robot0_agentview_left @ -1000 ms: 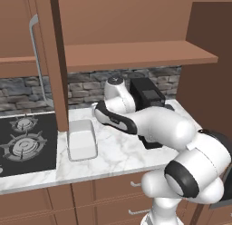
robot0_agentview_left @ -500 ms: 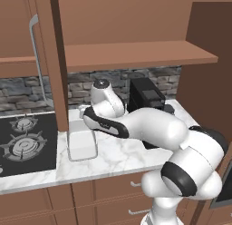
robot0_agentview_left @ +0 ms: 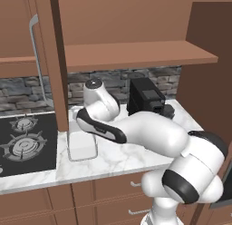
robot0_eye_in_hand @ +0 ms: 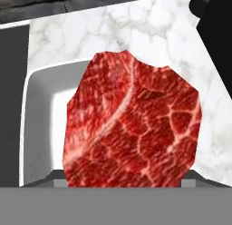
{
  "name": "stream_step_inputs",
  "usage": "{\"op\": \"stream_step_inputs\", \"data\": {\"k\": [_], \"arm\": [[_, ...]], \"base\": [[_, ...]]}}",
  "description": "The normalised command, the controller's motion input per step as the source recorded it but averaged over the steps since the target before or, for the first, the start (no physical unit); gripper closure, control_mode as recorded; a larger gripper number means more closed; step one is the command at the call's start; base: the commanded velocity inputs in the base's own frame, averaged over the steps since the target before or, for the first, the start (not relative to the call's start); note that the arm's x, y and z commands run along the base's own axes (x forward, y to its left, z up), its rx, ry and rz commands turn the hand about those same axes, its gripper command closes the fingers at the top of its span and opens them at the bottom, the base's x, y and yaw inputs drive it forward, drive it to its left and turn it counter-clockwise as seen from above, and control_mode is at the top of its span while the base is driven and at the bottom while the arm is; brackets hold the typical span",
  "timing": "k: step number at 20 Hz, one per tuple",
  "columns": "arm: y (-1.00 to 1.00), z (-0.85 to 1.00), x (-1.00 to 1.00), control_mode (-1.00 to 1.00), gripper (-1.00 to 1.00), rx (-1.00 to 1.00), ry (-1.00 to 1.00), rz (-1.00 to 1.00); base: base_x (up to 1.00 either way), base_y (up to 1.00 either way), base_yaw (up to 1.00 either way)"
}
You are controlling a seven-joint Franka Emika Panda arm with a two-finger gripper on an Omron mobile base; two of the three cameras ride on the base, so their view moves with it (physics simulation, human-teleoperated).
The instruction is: Retrieve the tupperware from the cabinet, then place the raw meat into the tupperware to avoid contamination.
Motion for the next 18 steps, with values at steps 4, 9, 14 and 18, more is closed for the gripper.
{"op": "stream_step_inputs", "data": {"k": [4, 9, 14, 18], "arm": [[0.34, 0.00, -0.14, -1.00, 1.00, 0.00, -0.02, 0.00], [0.12, -0.08, 0.04, -1.00, 1.00, 0.00, 0.00, 0.01], [0.00, -0.22, 0.02, -1.00, 1.00, 0.00, 0.02, 0.00], [0.05, -0.29, 0.00, -1.00, 1.00, 0.00, 0.05, 0.00]], "base": [[0.00, 0.00, 0.00], [0.00, 0.00, 0.00], [0.00, 0.00, 0.00], [0.00, 0.00, 0.00]]}}
